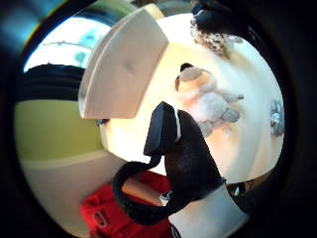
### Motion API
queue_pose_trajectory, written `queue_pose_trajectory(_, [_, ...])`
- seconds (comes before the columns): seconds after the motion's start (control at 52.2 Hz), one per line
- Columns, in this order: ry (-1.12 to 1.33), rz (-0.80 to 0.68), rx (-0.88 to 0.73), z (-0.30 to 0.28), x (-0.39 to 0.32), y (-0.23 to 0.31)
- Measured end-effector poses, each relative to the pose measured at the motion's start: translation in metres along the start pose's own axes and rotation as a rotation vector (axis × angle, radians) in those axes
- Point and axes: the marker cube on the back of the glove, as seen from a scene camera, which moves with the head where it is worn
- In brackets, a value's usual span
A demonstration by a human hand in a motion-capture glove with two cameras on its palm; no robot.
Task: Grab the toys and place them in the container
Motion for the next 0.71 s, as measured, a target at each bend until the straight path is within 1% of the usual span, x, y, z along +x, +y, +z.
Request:
queue_pose_trajectory(0.268, [-0.032,-0.036,-0.010,0.006,0.001,0.004])
queue_pose_trajectory(0.422, [-0.041,-0.009,-0.020,0.013,0.009,0.001])
queue_pose_trajectory(0.709, [-0.060,-0.018,0.034,0.027,0.014,-0.005])
